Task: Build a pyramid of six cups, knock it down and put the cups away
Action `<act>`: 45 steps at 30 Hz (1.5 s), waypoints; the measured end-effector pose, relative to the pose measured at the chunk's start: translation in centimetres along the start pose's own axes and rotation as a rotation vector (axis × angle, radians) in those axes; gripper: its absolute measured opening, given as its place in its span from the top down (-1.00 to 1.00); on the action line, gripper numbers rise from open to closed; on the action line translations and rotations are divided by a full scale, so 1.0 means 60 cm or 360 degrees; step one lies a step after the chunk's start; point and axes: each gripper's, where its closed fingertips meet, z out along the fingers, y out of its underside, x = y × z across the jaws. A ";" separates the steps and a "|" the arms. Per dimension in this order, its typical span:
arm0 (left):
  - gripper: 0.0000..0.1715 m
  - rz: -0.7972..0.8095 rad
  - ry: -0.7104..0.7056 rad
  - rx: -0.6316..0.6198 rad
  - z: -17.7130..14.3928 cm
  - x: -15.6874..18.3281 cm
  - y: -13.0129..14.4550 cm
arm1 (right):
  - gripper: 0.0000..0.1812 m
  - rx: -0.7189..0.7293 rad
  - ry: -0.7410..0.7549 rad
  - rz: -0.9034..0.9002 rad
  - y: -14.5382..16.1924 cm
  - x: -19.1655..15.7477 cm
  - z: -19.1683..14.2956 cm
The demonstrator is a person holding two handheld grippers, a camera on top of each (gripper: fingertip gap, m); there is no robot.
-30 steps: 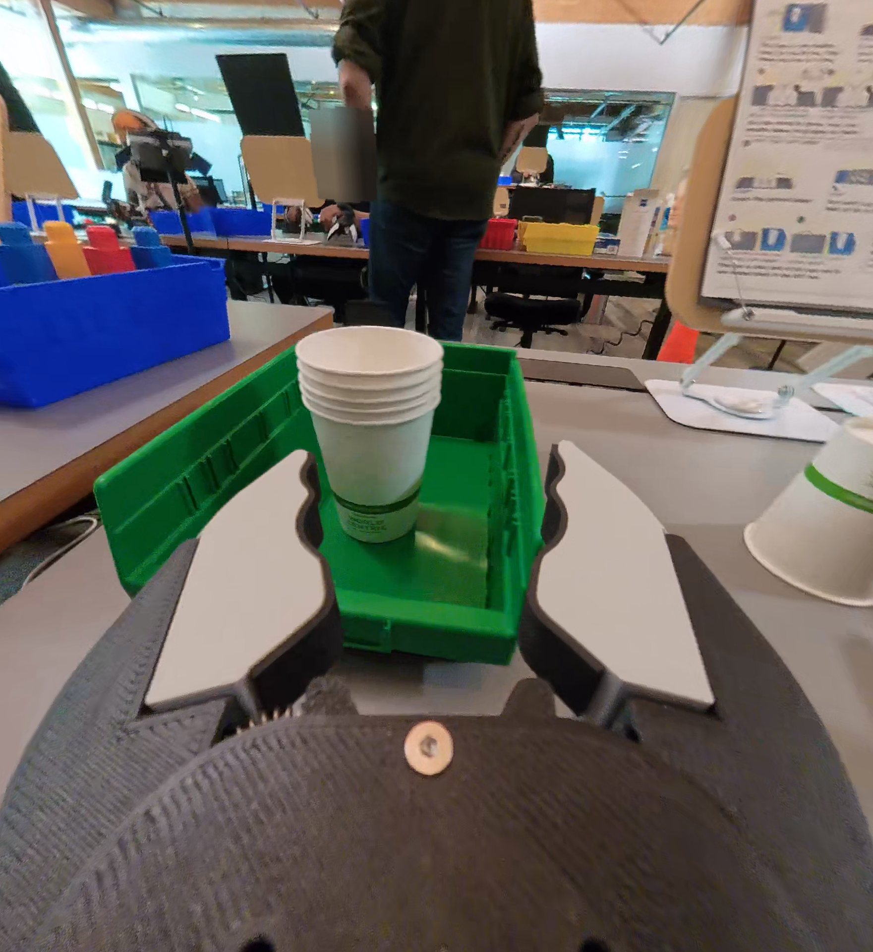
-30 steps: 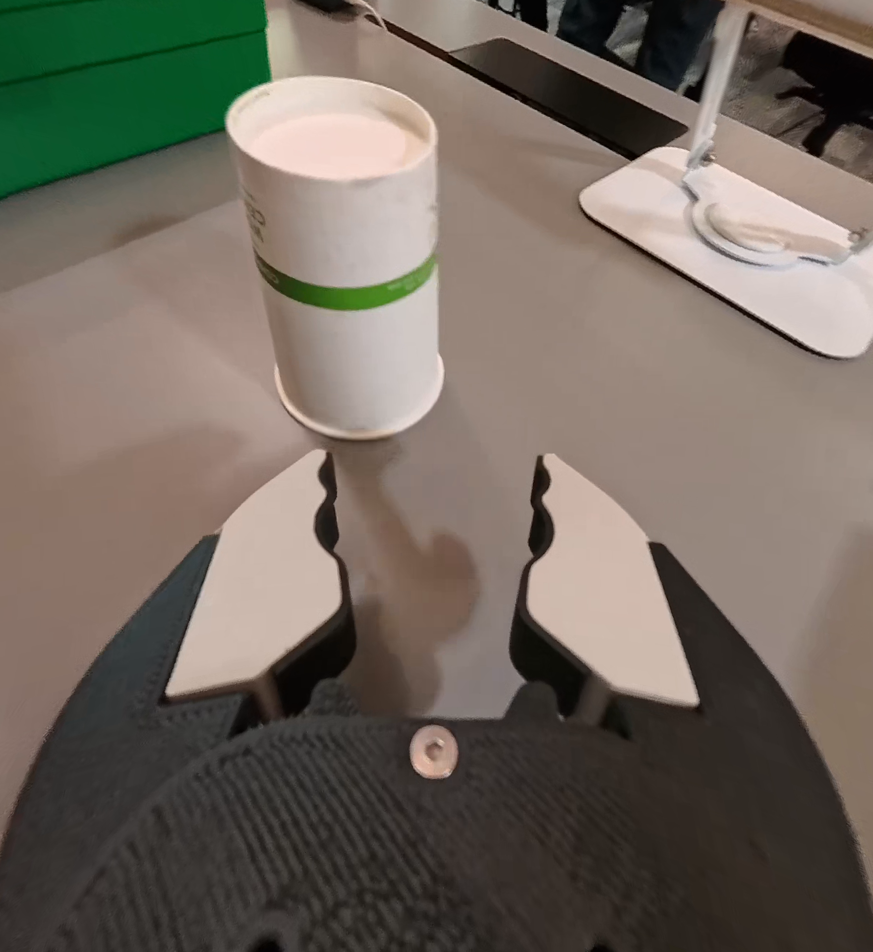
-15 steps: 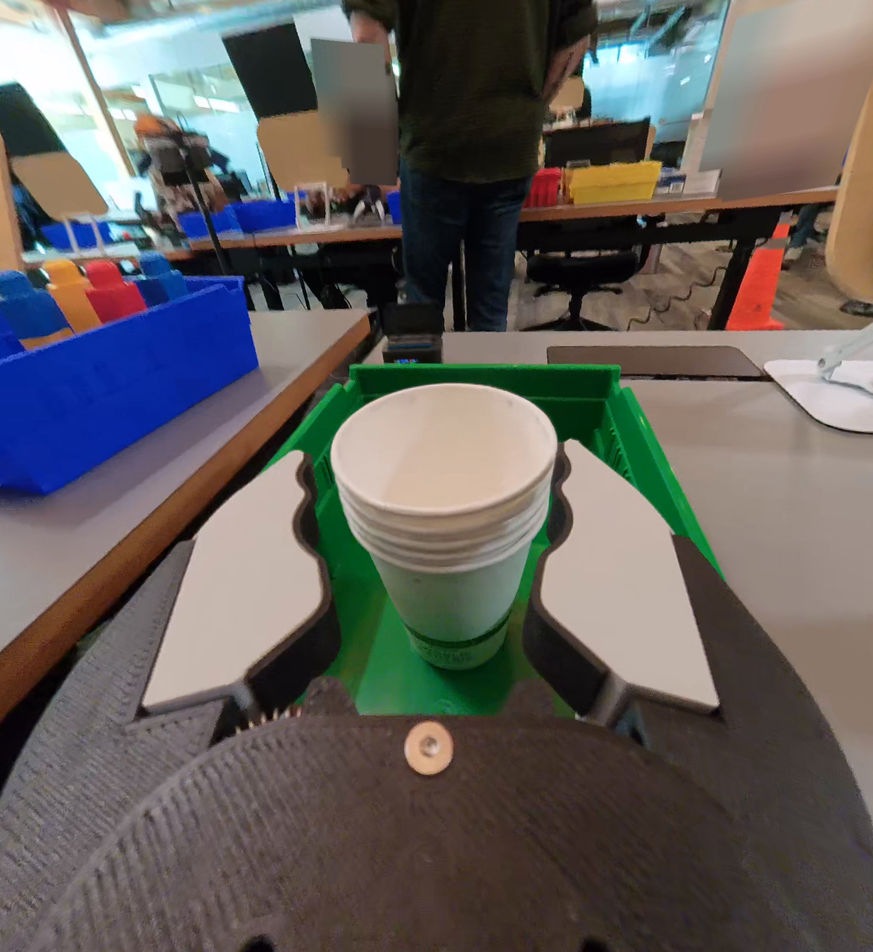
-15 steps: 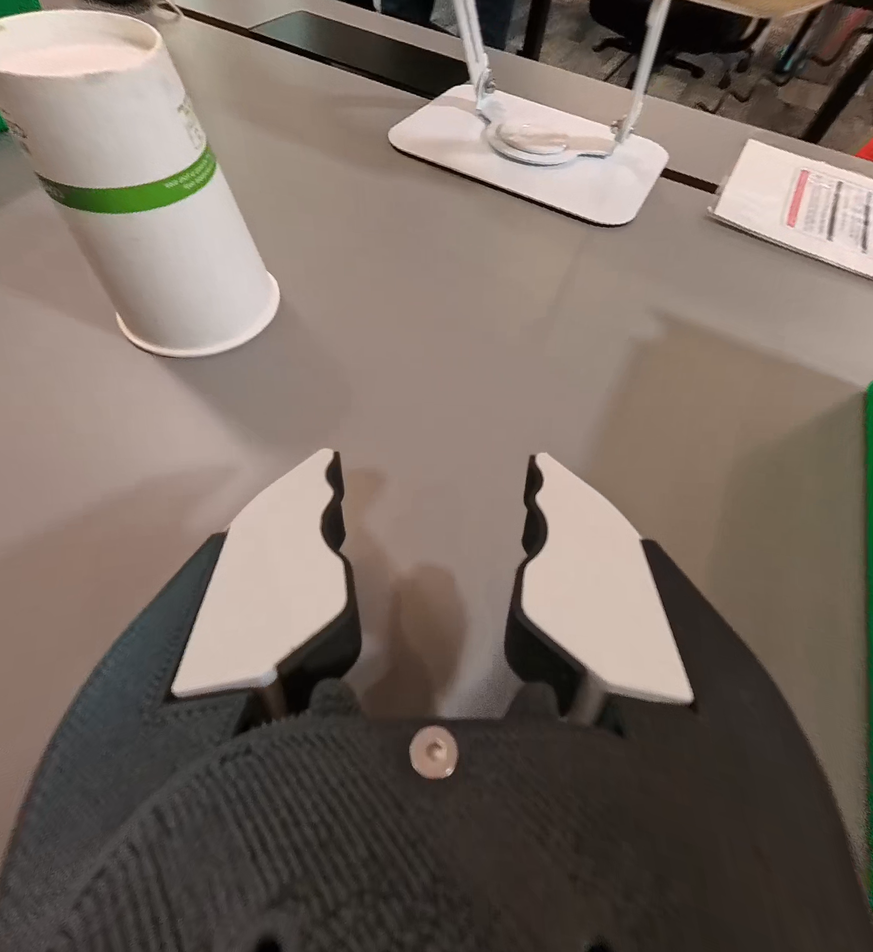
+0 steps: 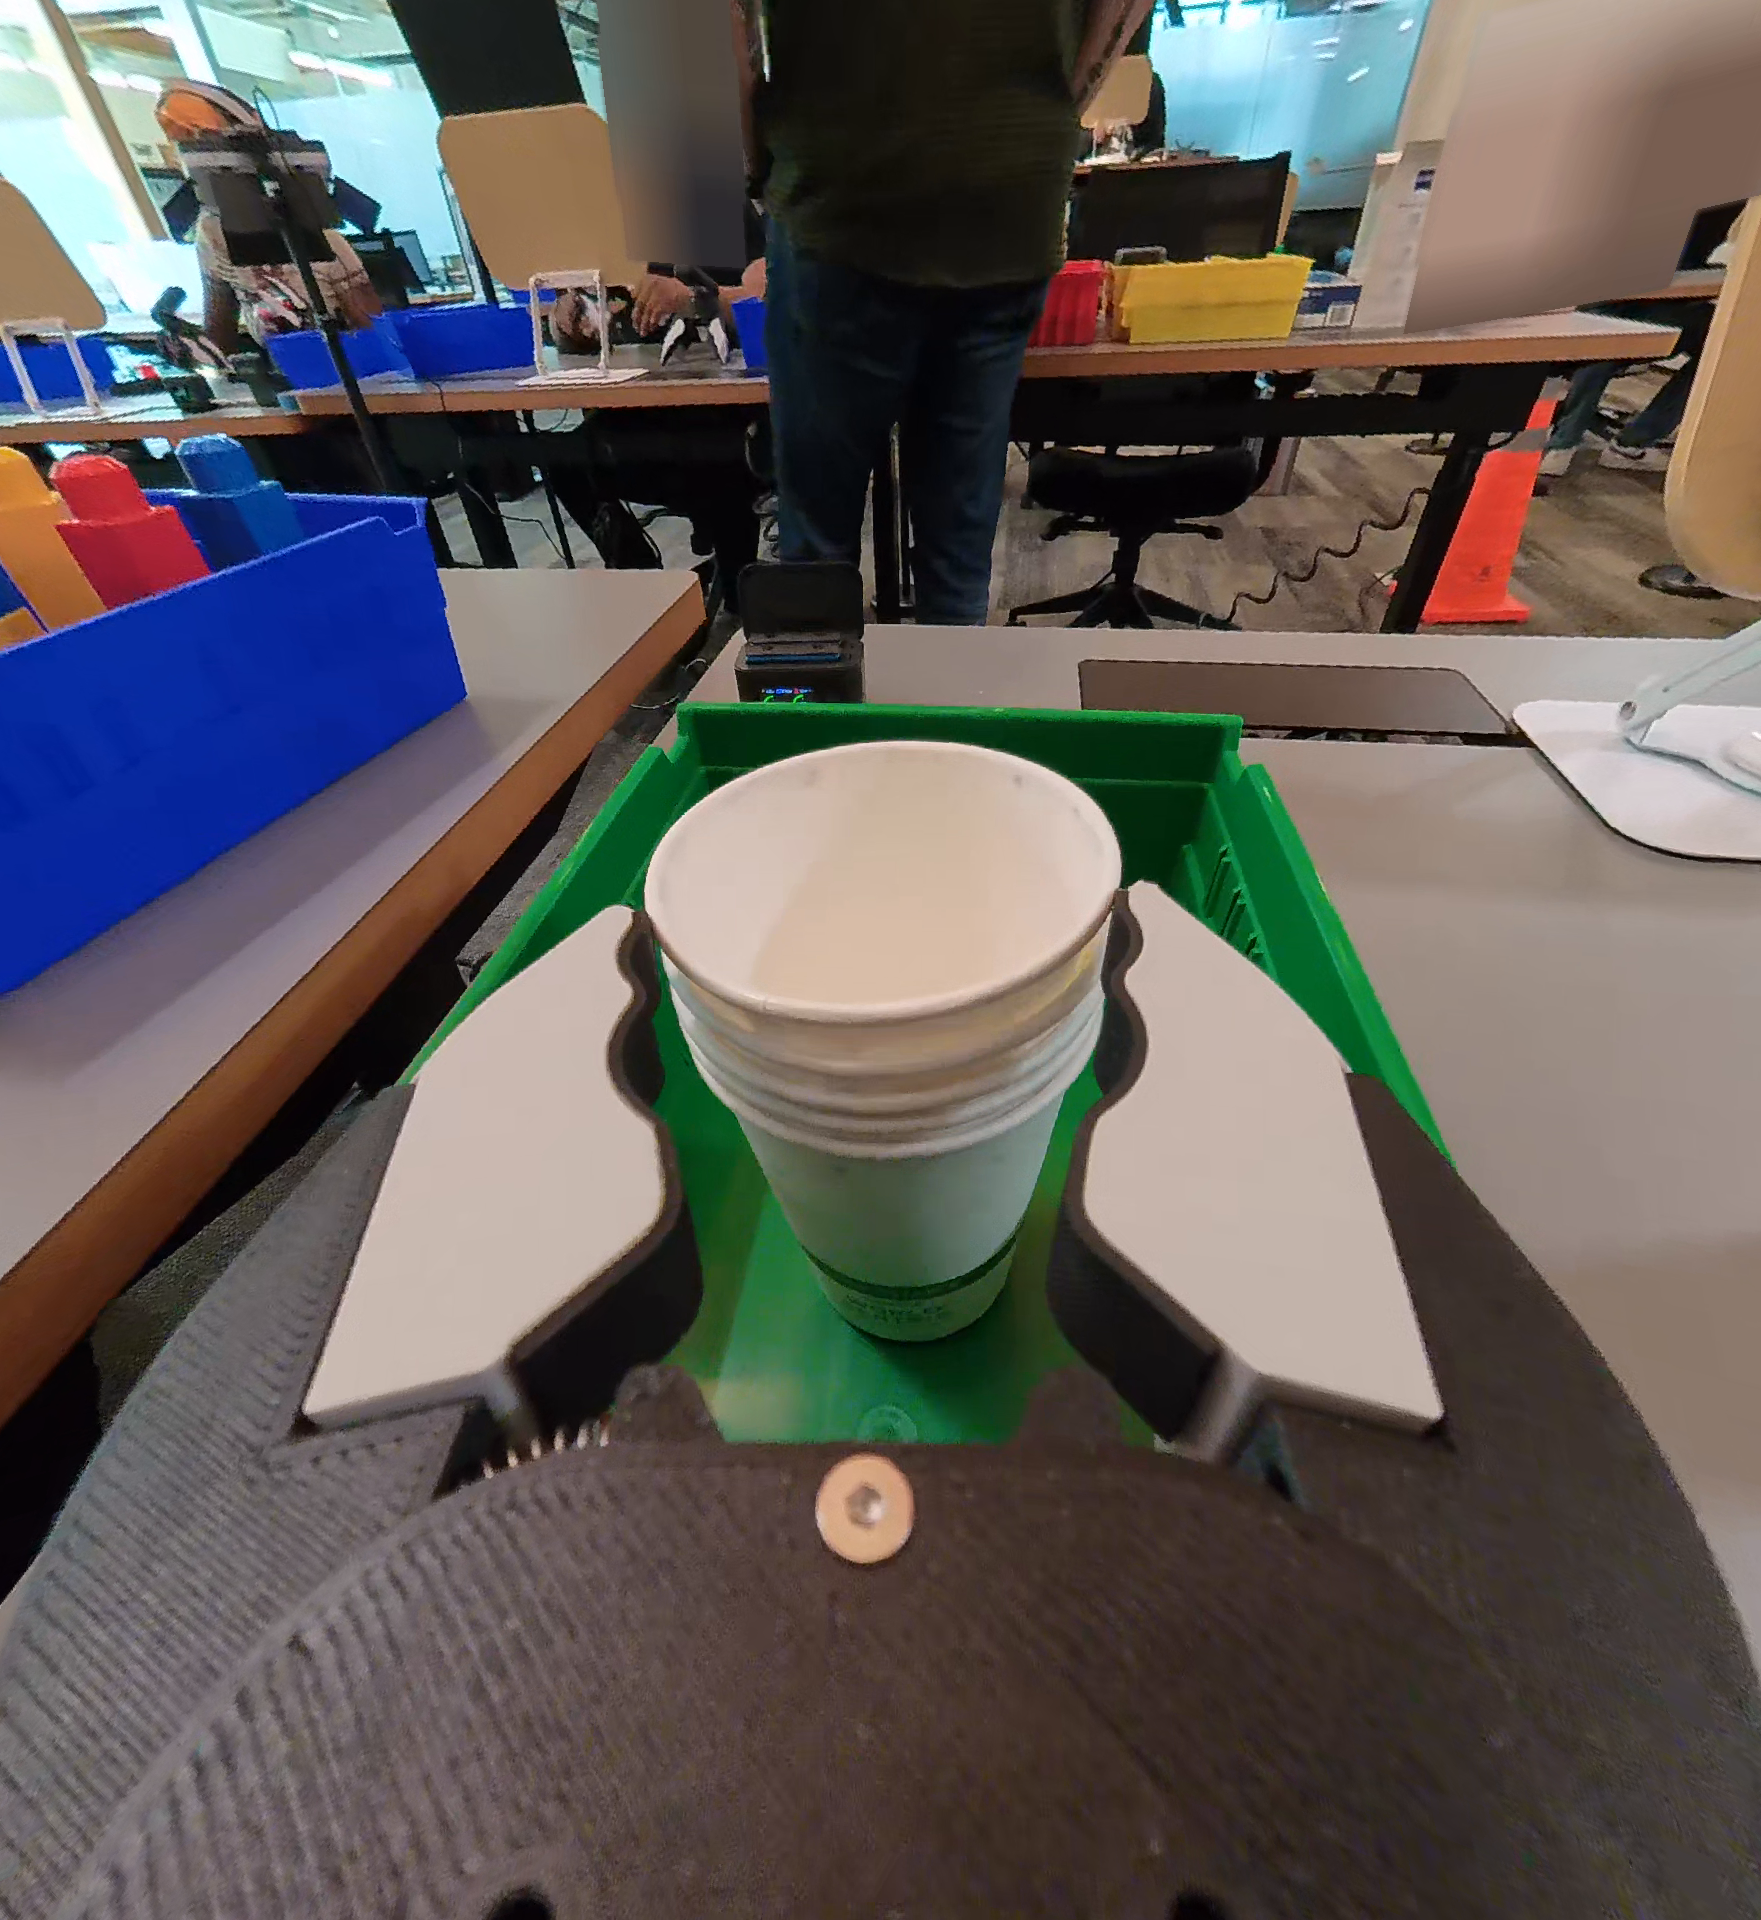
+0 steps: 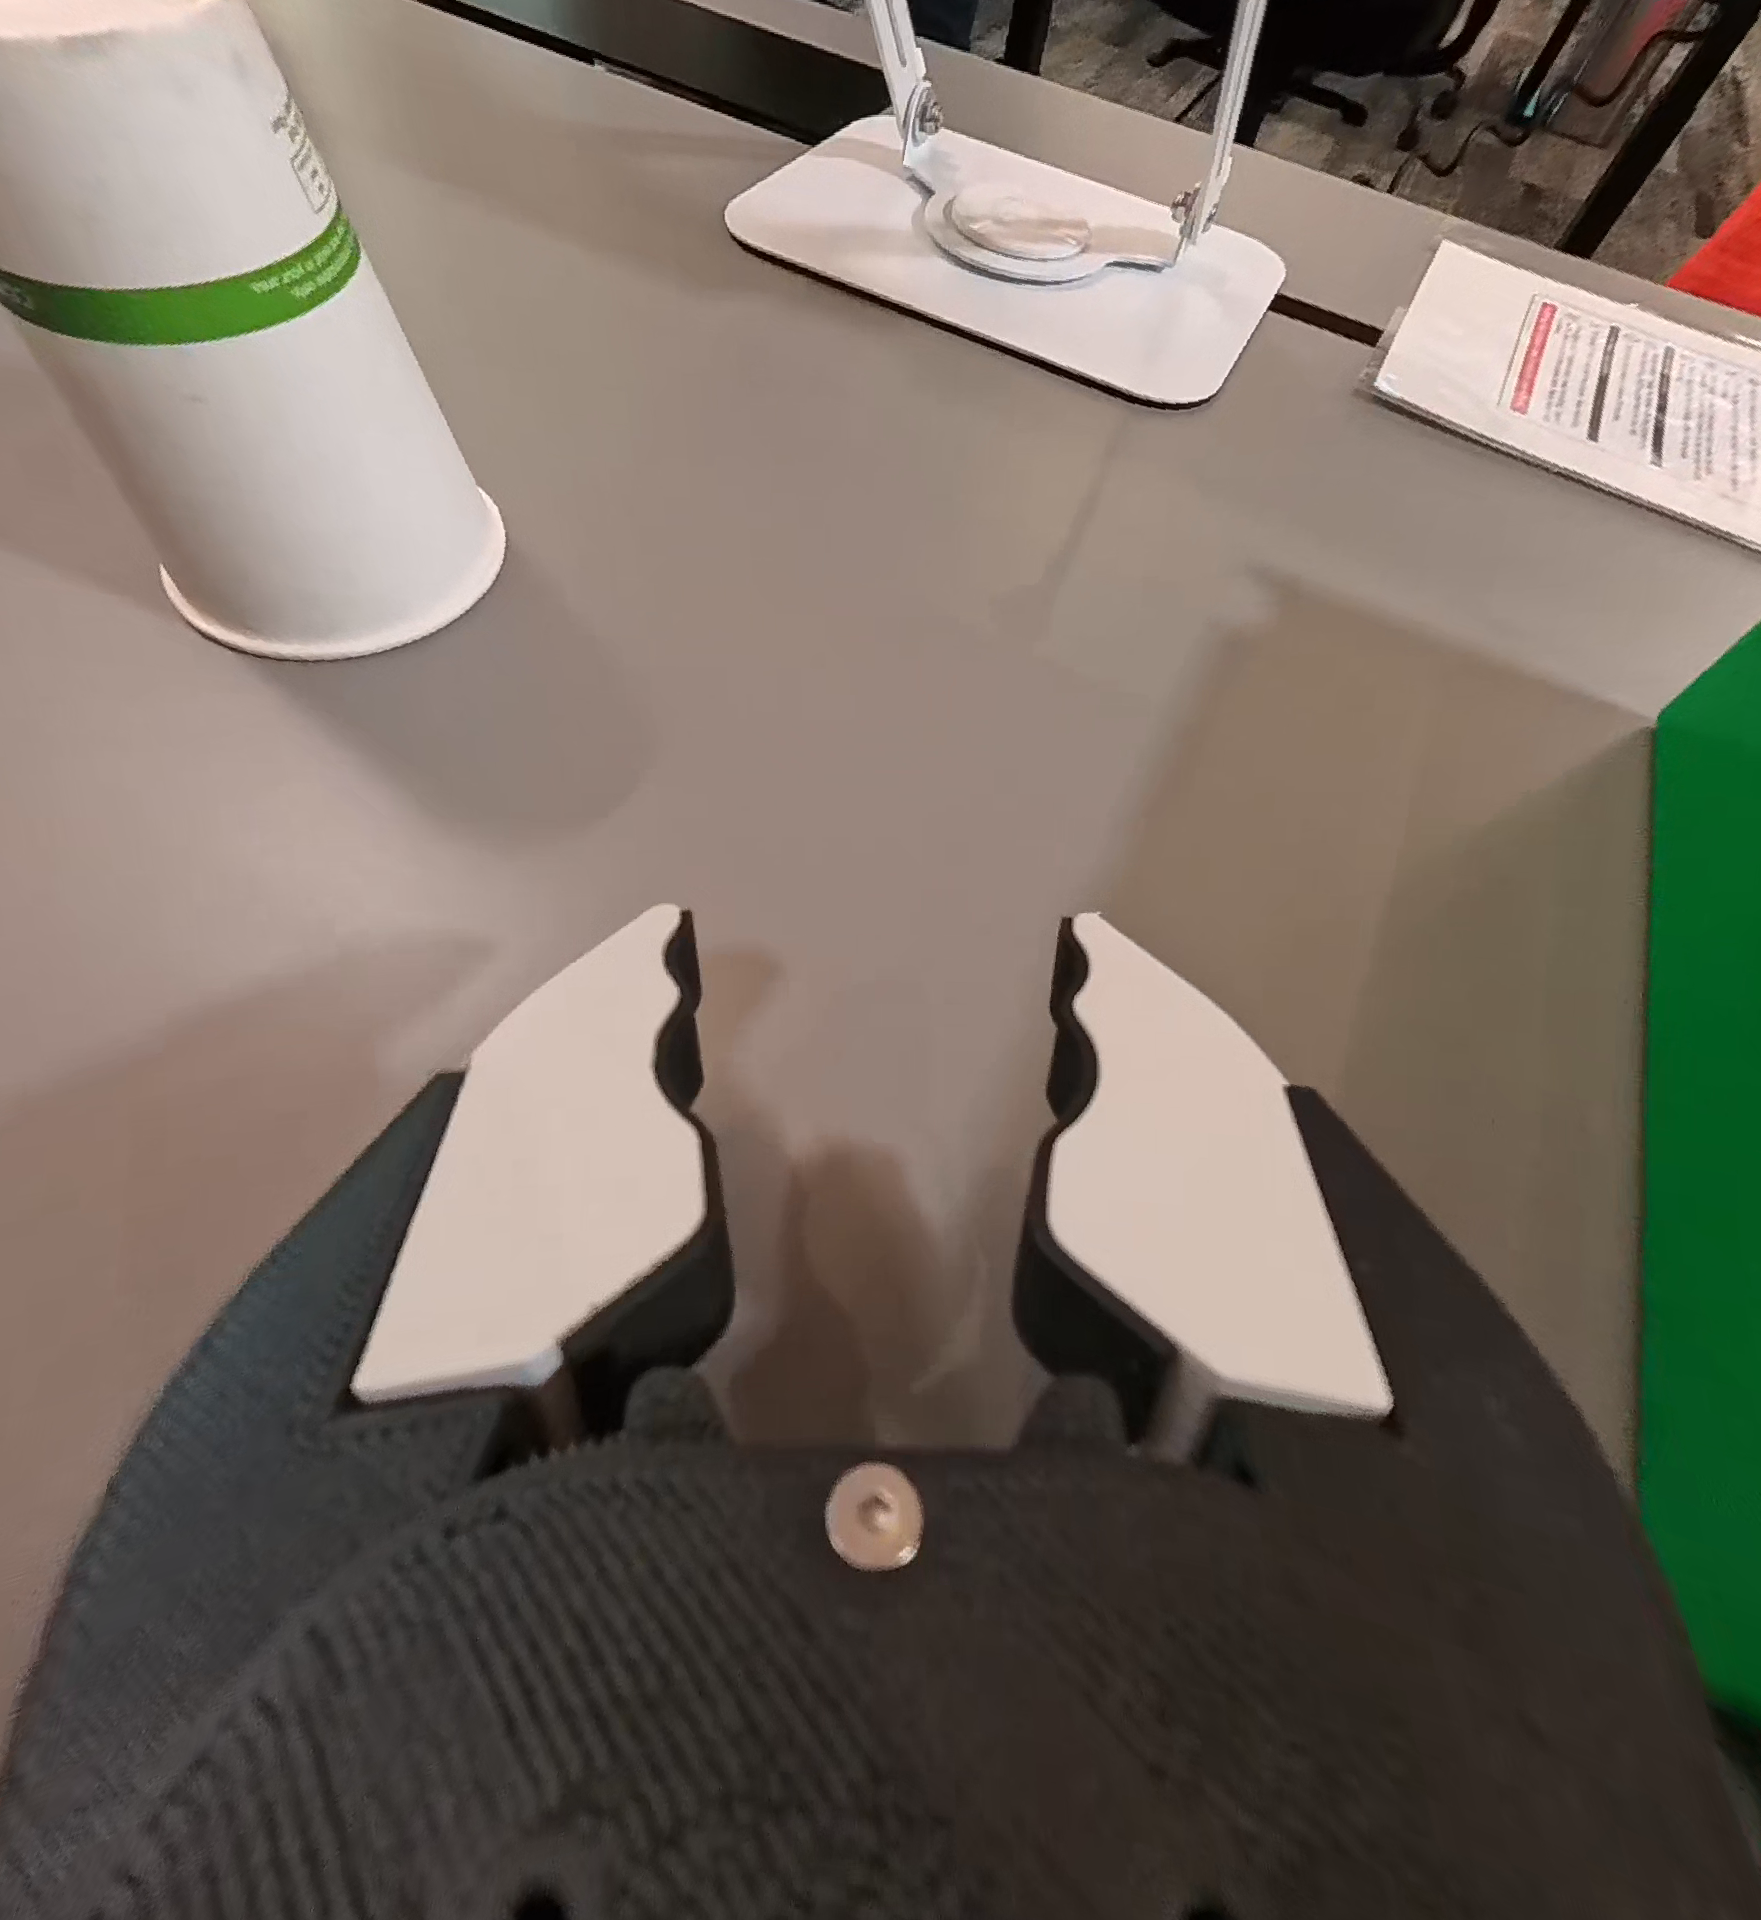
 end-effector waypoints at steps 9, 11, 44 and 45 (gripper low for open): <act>0.02 0.0000 -0.0027 0.0099 -0.019 -0.003 -0.035 | 0.28 -0.0026 0.0002 -0.0042 0.003 -0.005 0.003; 0.02 0.0000 -0.0033 0.0133 -0.025 -0.004 -0.047 | 0.29 -0.0033 -0.0001 -0.0041 0.004 -0.005 0.004; 0.04 -0.0514 0.0834 0.0512 -0.119 0.321 -0.222 | 0.34 0.0427 -0.0246 0.0133 -0.087 -0.070 -0.031; 0.04 -0.0641 0.0915 0.0498 -0.121 0.341 -0.219 | 0.34 0.0566 -0.0351 0.0213 -0.113 -0.094 -0.047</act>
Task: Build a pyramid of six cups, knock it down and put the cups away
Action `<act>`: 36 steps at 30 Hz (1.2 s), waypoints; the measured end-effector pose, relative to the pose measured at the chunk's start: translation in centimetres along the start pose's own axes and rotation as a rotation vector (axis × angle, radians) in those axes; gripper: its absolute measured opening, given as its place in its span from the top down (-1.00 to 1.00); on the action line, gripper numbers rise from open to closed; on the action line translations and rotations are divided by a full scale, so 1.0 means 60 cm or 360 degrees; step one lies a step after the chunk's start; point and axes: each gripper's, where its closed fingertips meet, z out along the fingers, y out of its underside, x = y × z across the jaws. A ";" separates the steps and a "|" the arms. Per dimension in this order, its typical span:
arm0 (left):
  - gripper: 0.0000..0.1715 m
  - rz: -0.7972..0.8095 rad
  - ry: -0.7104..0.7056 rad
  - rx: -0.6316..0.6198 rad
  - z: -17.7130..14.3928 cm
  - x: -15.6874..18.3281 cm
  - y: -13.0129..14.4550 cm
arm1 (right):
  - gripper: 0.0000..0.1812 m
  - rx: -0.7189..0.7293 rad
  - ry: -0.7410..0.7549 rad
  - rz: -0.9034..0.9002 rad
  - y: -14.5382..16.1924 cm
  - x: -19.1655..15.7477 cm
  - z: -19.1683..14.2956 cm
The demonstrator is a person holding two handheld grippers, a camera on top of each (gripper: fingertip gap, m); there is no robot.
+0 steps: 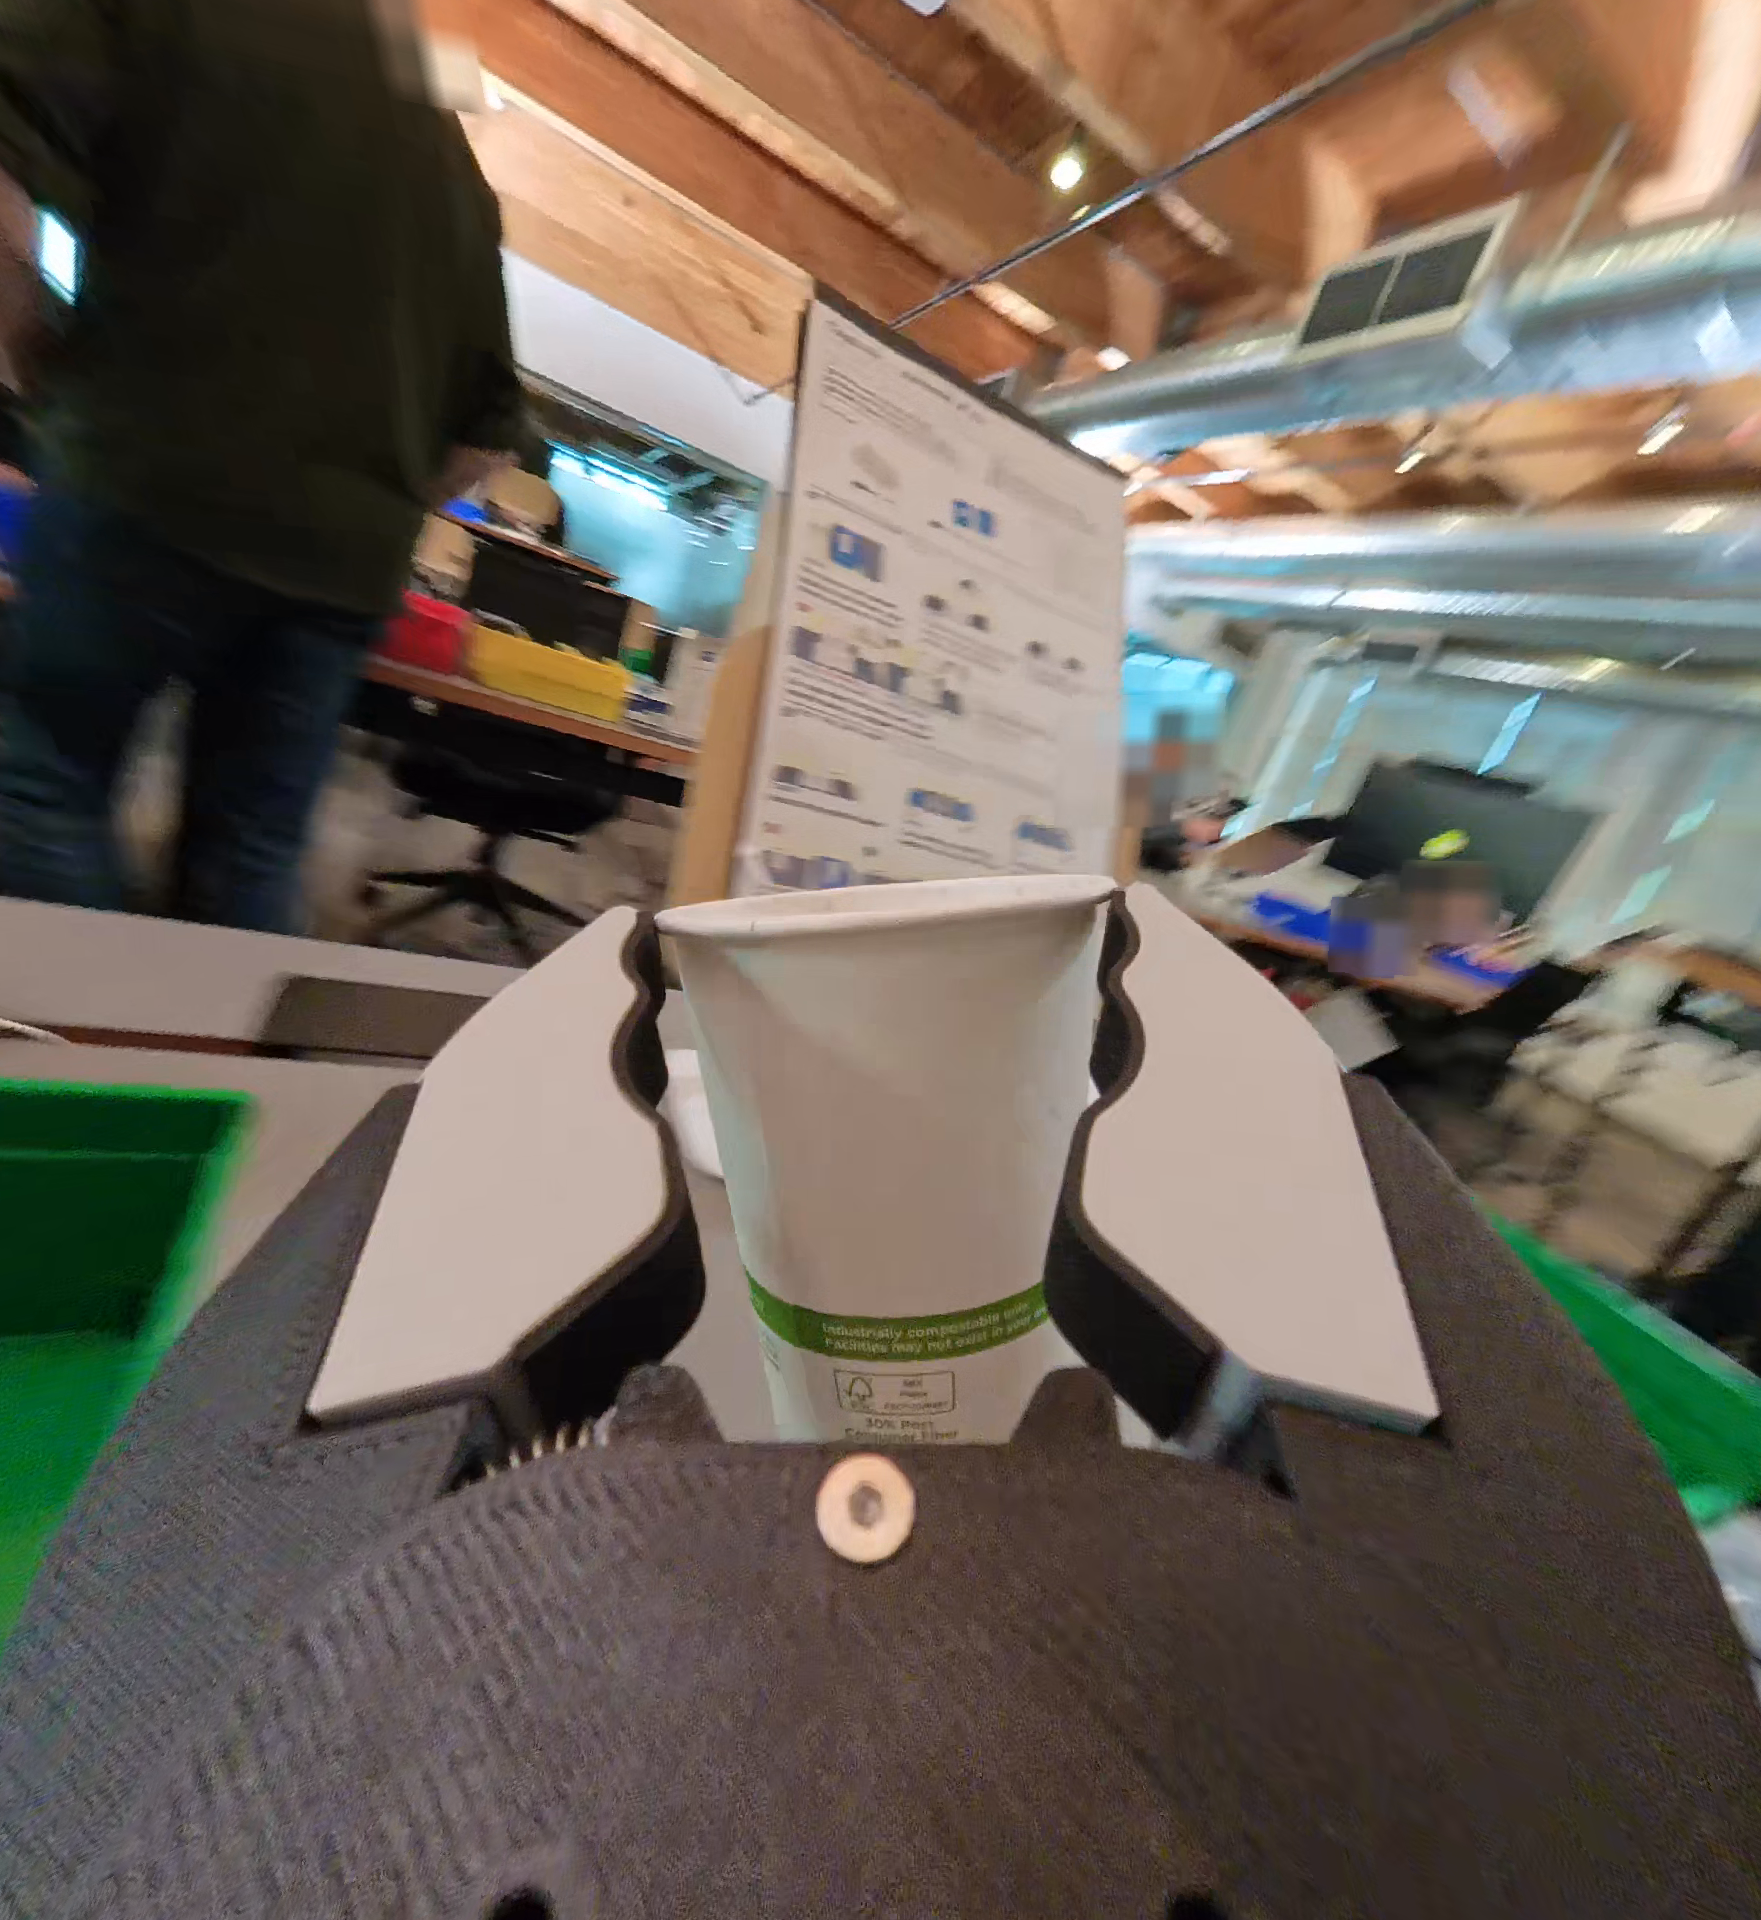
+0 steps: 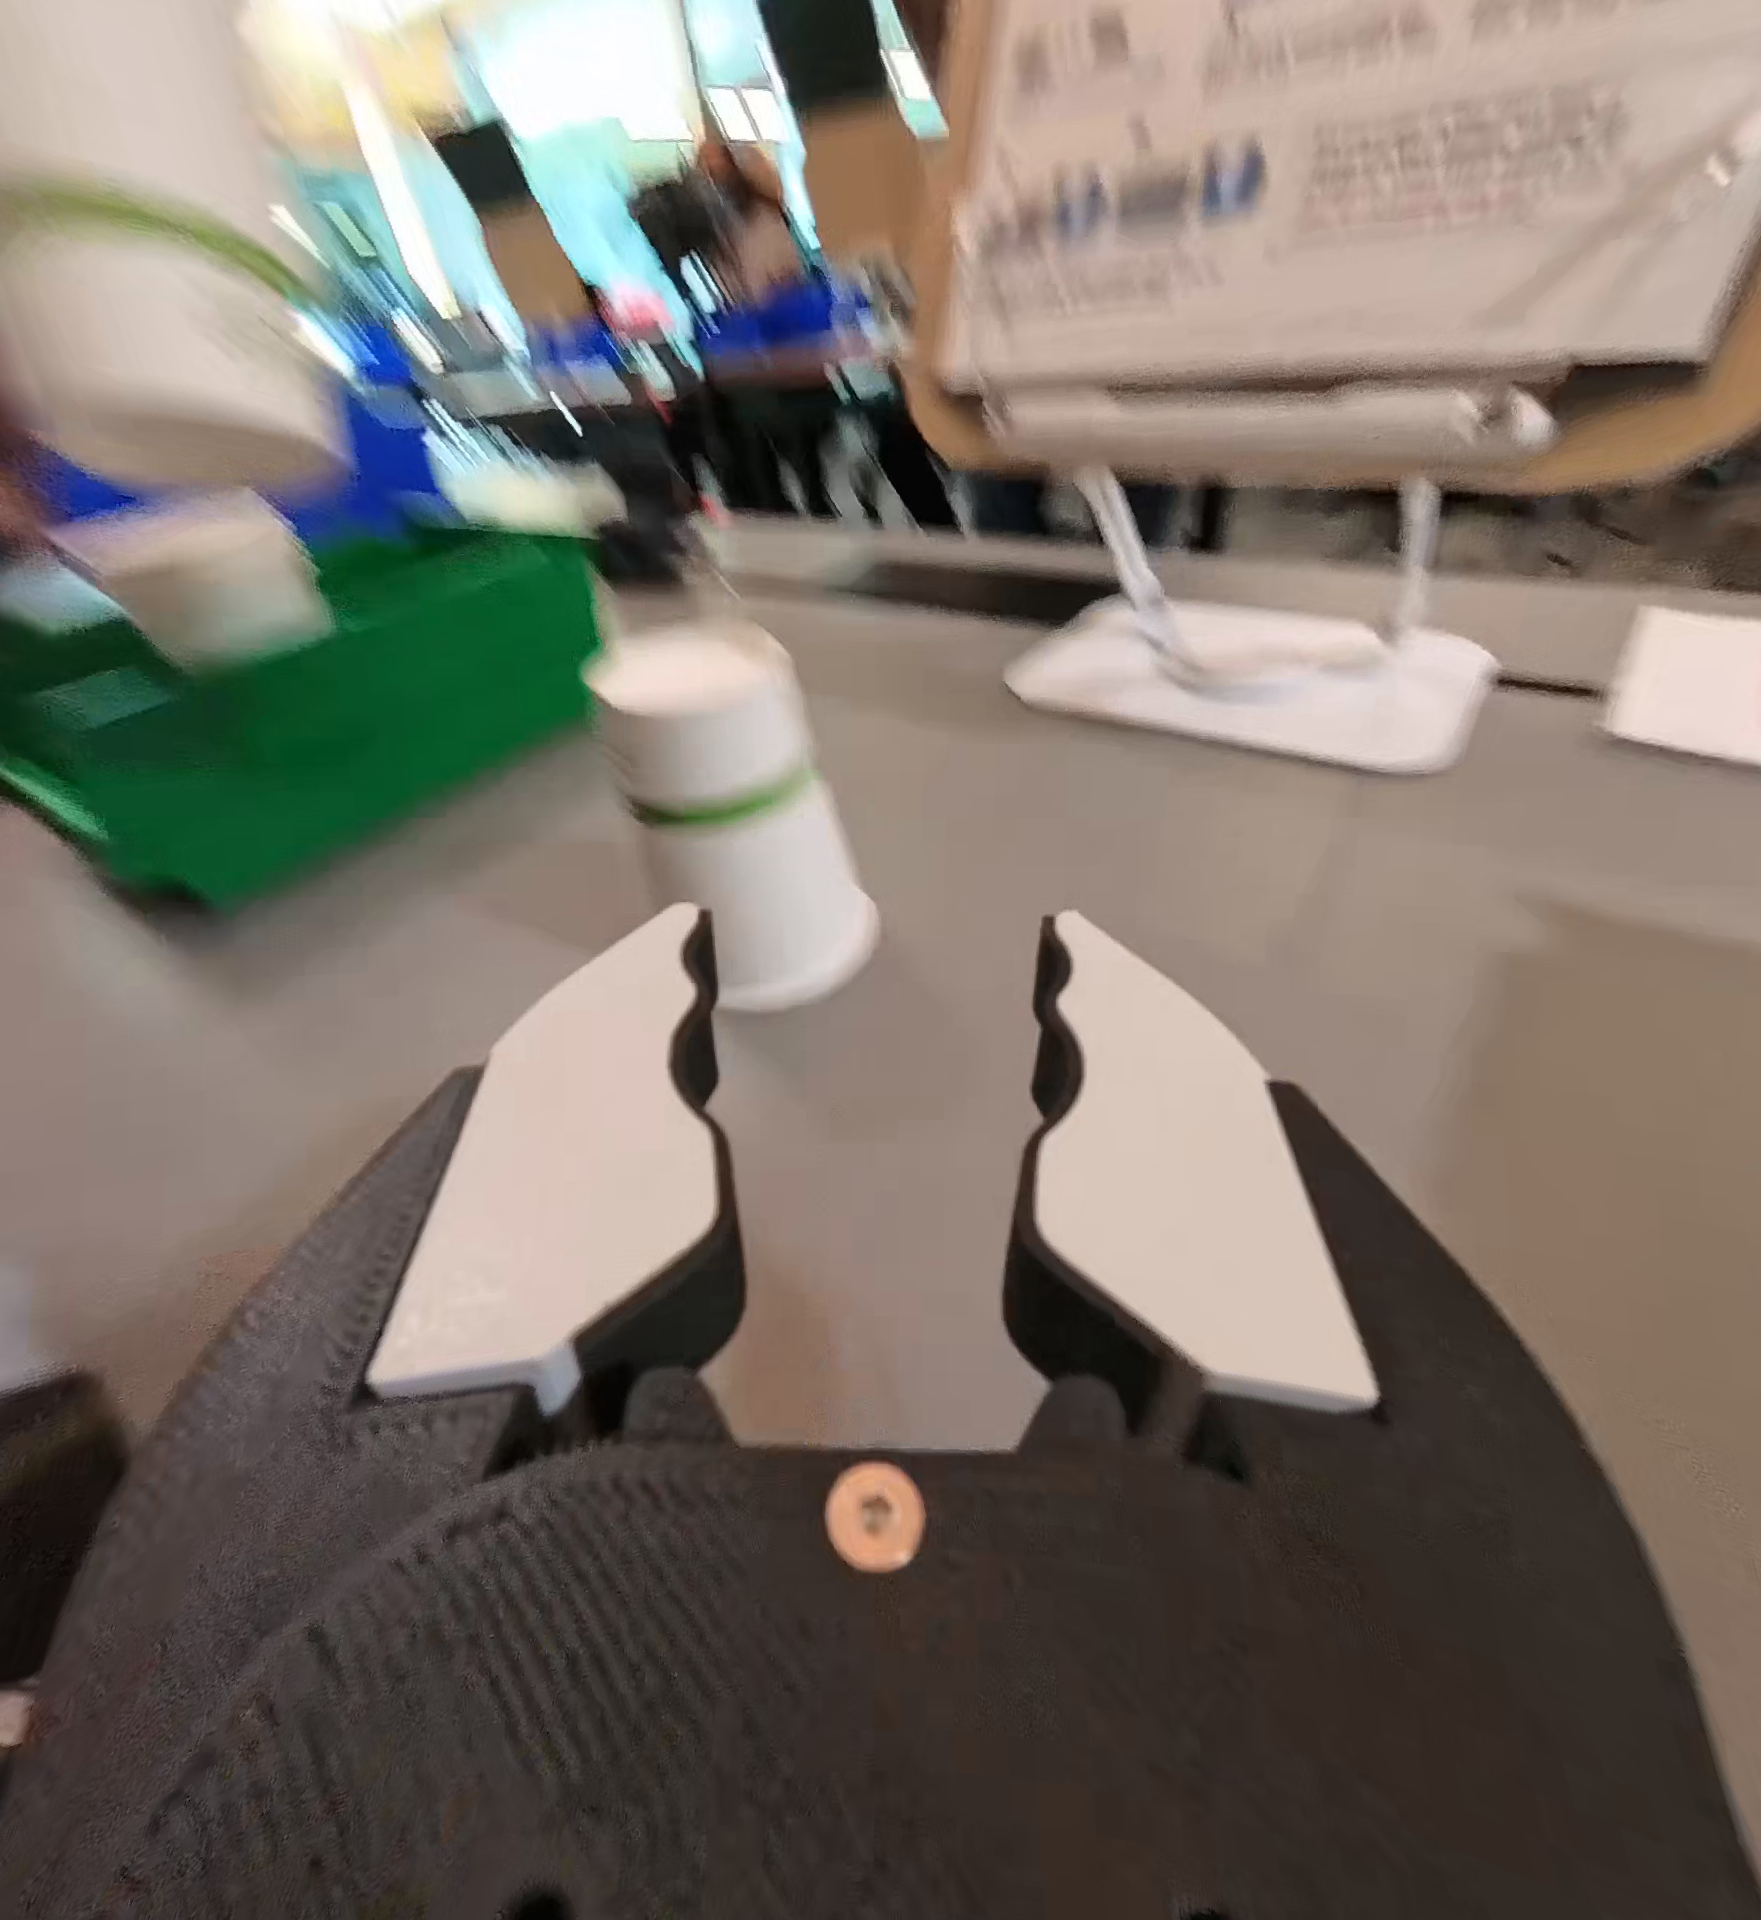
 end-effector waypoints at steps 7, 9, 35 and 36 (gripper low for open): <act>0.04 -0.0450 0.0281 -0.0054 0.025 0.110 0.085 | 0.16 0.0514 -0.0565 0.0675 -0.076 -0.144 -0.016; 0.04 -0.0539 0.0365 -0.0072 0.025 0.145 0.105 | 0.10 0.0543 -0.0620 0.0891 -0.076 -0.143 -0.013; 0.24 -0.0104 0.0480 -0.0273 -0.020 0.194 0.264 | 1.00 0.0409 -0.0110 0.0054 -0.099 0.054 -0.055; 0.24 -0.0039 0.0476 -0.0289 -0.022 0.194 0.268 | 1.00 0.0284 -0.0034 -0.0089 -0.081 0.061 -0.041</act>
